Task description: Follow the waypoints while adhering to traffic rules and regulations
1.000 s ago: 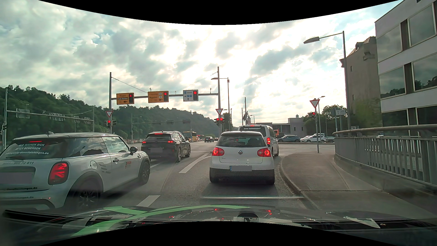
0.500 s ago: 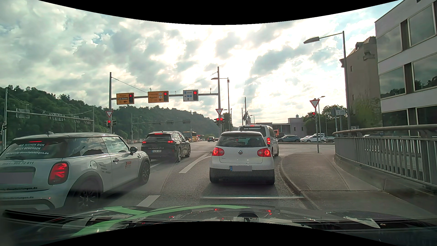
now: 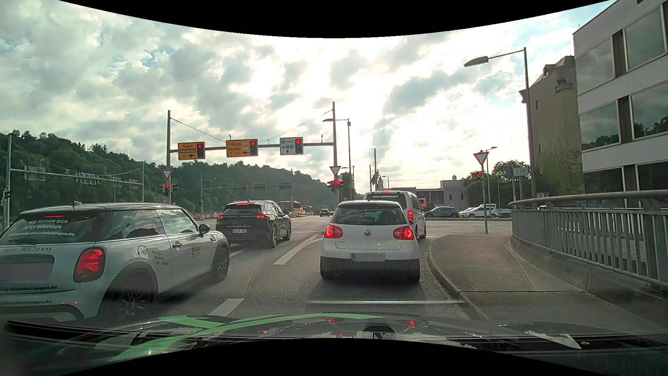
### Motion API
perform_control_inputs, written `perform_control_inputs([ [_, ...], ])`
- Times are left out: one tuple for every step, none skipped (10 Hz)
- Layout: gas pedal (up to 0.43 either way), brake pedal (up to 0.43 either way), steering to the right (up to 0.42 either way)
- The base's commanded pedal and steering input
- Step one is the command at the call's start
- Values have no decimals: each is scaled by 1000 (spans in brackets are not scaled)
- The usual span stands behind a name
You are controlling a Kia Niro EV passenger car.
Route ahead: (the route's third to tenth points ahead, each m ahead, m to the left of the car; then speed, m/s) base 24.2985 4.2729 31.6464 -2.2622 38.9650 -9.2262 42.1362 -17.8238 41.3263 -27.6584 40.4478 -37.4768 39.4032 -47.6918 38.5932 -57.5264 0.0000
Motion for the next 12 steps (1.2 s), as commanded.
perform_control_inputs([
  [0,470,9],
  [0,470,9],
  [0,470,9],
  [0,470,9],
  [0,470,9],
  [0,463,9],
  [0,463,9],
  [0,463,9],
  [0,470,9],
  [0,470,9],
  [0,470,9],
  [0,470,9],
])
